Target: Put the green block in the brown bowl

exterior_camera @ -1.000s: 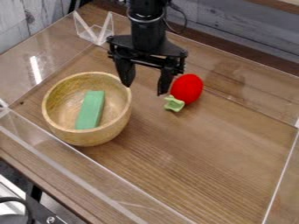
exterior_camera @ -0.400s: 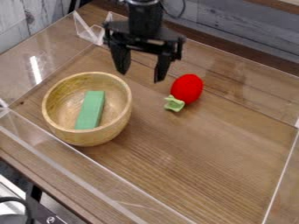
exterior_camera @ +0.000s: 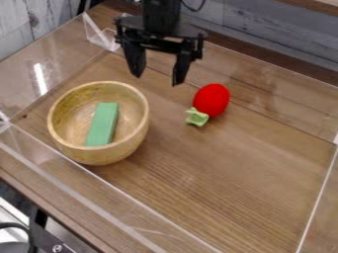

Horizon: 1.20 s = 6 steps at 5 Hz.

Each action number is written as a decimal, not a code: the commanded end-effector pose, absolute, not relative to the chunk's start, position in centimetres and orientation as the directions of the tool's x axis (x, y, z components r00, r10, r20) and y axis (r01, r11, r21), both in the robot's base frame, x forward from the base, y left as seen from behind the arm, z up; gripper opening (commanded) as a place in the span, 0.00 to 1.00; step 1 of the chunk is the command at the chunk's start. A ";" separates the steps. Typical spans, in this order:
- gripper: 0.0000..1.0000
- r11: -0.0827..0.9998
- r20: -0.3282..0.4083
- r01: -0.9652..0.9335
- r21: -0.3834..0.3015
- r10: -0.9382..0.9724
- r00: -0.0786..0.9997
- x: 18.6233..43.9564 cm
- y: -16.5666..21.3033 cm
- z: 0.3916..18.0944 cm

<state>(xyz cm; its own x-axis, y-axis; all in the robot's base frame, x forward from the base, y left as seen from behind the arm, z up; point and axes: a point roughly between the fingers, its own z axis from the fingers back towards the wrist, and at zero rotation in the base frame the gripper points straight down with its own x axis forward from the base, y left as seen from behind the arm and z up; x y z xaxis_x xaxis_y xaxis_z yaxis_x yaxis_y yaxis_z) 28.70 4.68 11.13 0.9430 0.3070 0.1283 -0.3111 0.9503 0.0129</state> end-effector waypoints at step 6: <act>1.00 0.981 0.164 -0.186 -0.062 0.194 0.967 30.7 -2.7 11.7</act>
<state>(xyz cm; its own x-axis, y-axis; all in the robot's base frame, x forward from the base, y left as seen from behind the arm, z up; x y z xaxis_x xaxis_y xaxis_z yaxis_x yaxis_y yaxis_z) 29.71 -2.60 9.97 0.9747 0.1994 0.1014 -0.1955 0.9796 -0.0467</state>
